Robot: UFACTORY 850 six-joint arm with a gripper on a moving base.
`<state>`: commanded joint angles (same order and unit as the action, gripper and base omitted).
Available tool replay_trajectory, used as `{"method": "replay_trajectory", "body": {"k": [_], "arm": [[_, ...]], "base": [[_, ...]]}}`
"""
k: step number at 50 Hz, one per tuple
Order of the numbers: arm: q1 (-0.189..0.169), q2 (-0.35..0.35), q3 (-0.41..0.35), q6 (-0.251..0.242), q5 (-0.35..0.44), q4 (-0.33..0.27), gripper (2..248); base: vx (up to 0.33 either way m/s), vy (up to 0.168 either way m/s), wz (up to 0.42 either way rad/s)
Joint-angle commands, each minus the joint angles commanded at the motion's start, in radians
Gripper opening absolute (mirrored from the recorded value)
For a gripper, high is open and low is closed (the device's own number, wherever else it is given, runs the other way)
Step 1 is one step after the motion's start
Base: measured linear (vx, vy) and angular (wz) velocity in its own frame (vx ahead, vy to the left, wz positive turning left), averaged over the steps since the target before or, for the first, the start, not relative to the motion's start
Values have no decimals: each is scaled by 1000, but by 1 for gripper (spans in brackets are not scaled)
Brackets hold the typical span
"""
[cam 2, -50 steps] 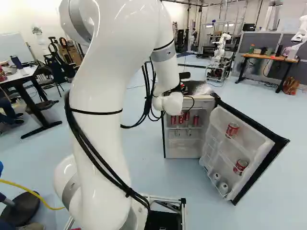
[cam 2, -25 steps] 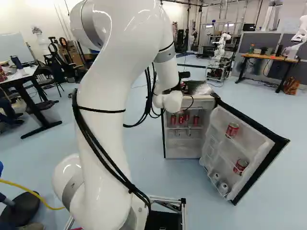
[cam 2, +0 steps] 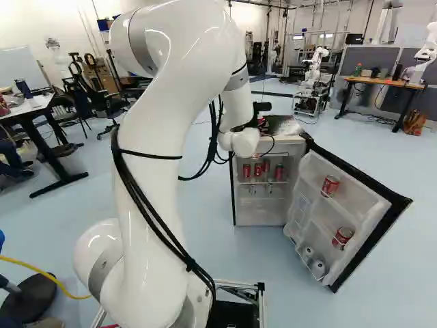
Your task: Grab a drink from the fridge
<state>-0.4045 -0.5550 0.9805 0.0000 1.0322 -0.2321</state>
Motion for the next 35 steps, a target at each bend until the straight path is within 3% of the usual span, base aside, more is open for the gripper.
{"method": "replay_trajectory", "body": {"k": [23, 24, 29, 30, 34, 35], "arm": [[7, -13, 18, 0, -13, 22, 94], [7, -13, 18, 0, -13, 22, 105], [7, -13, 18, 0, -13, 22, 105], [7, -13, 18, 0, -13, 22, 137], [7, -13, 18, 0, -13, 22, 137], [7, -13, 18, 0, -13, 22, 171]], "base": [[0, 0, 0], [0, 0, 0], [0, 0, 0], [0, 0, 0], [0, 0, 0], [0, 0, 0]]}}
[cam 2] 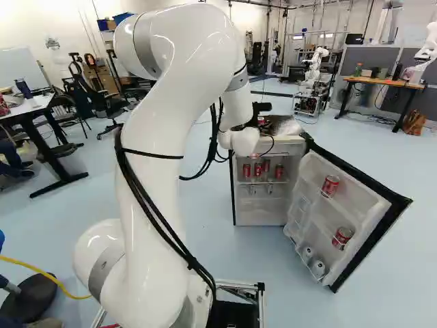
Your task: Grab a drink from the fridge
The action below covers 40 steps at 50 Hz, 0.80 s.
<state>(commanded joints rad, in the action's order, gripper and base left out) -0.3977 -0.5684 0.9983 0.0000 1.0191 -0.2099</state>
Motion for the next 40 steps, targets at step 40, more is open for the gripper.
{"method": "replay_trajectory", "body": {"k": [40], "arm": [[-26, 163, -173, 0, 0, 0, 247]], "base": [[0, 0, 0]]}}
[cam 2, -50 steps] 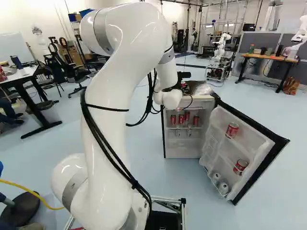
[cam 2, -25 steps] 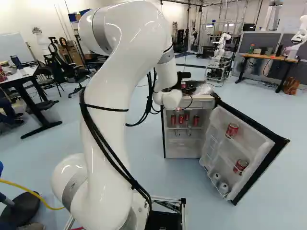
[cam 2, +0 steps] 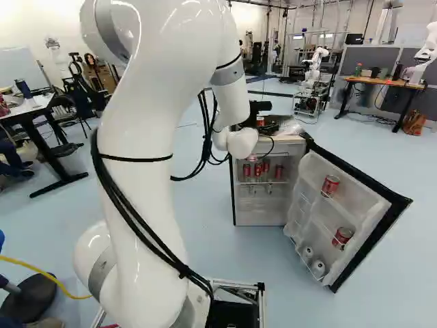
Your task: Grab a drink from the fridge
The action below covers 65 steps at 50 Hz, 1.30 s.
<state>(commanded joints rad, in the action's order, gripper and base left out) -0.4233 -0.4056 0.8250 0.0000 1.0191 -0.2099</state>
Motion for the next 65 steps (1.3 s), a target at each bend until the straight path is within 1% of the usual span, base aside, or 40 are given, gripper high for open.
{"method": "replay_trajectory", "body": {"k": [9, 18, 40, 50, 65], "arm": [[-17, 52, -42, 0, 0, 0, 247], [-42, 91, -66, 0, 0, 0, 247], [-109, 131, -60, 0, -6, 0, 247], [-137, 140, -46, 0, -47, 0, 247], [-180, 150, -21, 0, -148, 17, 247]], "base": [[0, 0, 0], [0, 0, 0], [0, 0, 0], [0, 0, 0], [0, 0, 0]]}}
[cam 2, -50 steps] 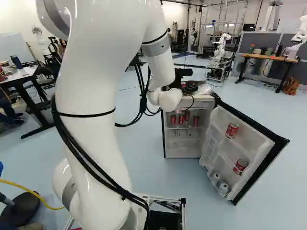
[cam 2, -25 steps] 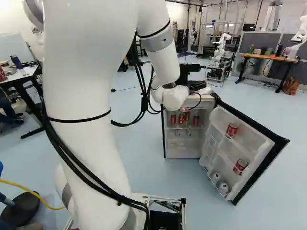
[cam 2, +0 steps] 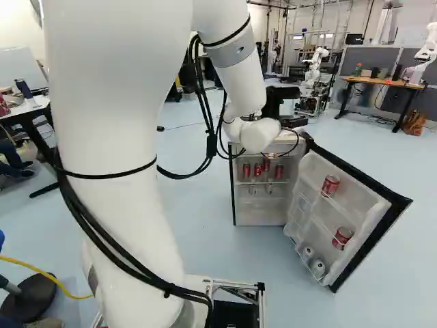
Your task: Grab a drink from the fridge
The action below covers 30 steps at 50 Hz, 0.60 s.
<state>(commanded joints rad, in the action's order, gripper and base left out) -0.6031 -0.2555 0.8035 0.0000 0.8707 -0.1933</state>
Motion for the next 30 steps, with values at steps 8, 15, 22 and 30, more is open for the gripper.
{"method": "replay_trajectory", "body": {"k": [8, 15, 22, 30], "arm": [[-22, 4, 15, 0, -56, 20, 247], [-42, 6, 29, 0, -103, 49, 247], [-61, 7, 44, 0, -151, 80, 247], [-82, 8, 62, 0, -204, 117, 247]], "base": [[0, 0, 0], [0, 0, 0], [0, 0, 0], [0, 0, 0]]}}
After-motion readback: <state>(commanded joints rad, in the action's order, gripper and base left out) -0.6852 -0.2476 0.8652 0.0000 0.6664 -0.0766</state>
